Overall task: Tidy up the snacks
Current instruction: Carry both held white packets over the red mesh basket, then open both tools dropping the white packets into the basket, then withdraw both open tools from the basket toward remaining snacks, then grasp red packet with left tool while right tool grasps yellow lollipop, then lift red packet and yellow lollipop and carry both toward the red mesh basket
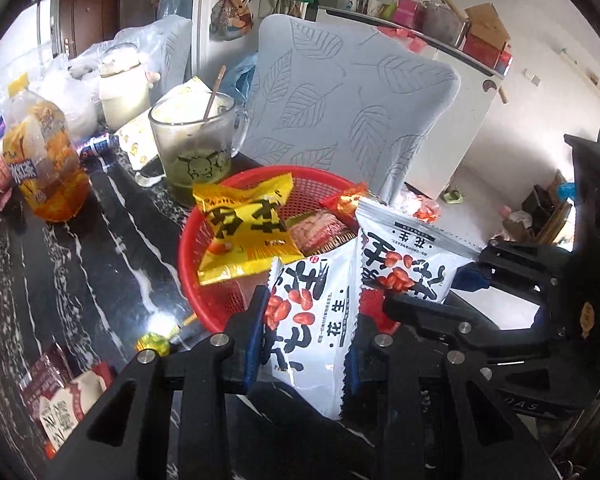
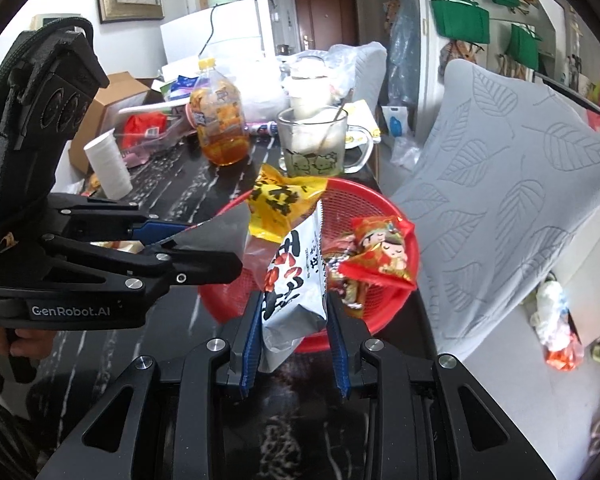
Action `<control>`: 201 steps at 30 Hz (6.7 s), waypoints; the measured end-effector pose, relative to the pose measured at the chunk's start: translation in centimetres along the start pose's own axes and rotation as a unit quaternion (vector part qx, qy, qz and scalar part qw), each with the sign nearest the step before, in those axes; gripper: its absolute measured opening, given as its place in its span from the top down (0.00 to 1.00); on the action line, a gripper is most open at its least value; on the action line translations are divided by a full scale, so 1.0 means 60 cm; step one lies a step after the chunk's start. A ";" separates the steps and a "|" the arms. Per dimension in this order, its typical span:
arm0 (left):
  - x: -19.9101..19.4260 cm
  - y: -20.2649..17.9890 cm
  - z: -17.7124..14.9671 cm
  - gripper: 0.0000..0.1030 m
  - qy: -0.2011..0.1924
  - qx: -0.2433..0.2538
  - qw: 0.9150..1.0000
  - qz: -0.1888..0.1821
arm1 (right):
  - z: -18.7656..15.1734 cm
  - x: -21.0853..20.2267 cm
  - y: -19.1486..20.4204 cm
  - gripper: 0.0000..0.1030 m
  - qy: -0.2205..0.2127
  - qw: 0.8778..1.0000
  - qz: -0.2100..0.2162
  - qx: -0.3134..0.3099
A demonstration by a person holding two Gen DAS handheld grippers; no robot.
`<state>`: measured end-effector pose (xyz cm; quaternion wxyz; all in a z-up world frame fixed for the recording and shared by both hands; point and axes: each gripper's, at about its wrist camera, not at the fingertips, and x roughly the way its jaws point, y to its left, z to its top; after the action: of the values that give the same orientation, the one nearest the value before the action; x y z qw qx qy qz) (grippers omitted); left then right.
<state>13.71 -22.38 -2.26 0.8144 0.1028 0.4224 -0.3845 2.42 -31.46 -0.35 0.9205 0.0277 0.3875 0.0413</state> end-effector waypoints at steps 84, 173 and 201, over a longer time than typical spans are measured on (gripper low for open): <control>-0.186 0.237 -0.240 0.30 -0.050 -0.226 0.966 0.113 | 0.017 0.149 0.244 0.54 0.060 0.998 0.011 -0.010; -0.089 0.279 -0.239 0.41 0.013 -0.091 0.984 0.154 | 0.011 0.137 0.222 0.75 0.023 0.996 0.081 0.034; -0.145 0.158 -0.306 0.41 0.038 -0.170 0.978 0.113 | -0.084 0.099 0.189 0.75 0.053 0.991 0.095 0.074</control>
<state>6.28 -2.19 -8.49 0.8413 0.0242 0.4982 -0.2084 2.30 -19.53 -7.14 0.8860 0.1306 0.4332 0.1010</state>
